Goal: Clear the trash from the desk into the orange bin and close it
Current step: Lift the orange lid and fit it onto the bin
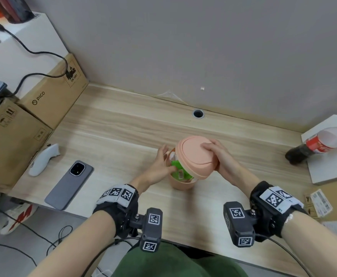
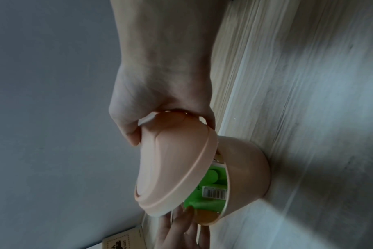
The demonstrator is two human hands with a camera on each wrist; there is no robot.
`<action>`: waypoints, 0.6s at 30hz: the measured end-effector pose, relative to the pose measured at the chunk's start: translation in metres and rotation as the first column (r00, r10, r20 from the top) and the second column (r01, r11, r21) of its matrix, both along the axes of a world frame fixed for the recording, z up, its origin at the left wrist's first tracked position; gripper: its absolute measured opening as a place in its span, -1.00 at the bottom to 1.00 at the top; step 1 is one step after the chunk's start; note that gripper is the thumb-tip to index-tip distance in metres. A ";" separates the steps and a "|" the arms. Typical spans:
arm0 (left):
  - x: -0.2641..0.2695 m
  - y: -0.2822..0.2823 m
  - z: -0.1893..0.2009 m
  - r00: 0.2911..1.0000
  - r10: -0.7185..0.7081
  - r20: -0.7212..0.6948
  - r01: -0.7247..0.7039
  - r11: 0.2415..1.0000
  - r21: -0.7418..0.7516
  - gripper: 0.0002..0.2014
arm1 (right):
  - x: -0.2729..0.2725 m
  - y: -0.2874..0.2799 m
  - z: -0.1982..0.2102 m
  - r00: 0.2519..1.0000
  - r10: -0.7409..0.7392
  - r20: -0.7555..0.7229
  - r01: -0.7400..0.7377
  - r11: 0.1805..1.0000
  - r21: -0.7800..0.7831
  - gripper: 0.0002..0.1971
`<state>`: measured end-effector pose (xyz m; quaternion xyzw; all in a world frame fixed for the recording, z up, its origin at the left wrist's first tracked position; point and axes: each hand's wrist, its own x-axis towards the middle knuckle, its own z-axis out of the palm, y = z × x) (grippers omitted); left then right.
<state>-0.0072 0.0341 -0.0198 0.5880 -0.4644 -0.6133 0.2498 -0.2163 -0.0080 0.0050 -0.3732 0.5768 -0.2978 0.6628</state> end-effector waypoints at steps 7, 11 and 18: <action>0.018 0.015 -0.012 0.980 0.198 0.025 -0.199 0.979 0.038 -0.47 | 0.009 0.001 0.001 0.987 0.067 -0.146 -0.080 0.993 -0.089 -0.49; 0.013 0.016 -0.010 0.971 0.240 -0.014 -0.240 0.970 0.024 -0.61 | 0.013 -0.001 -0.006 0.972 0.083 -0.218 -0.112 0.986 -0.122 -0.46; 0.013 0.017 -0.009 0.958 0.283 -0.051 -0.280 0.959 0.053 -0.73 | 0.028 -0.005 -0.008 0.928 0.155 -0.339 -0.215 0.965 -0.148 -0.39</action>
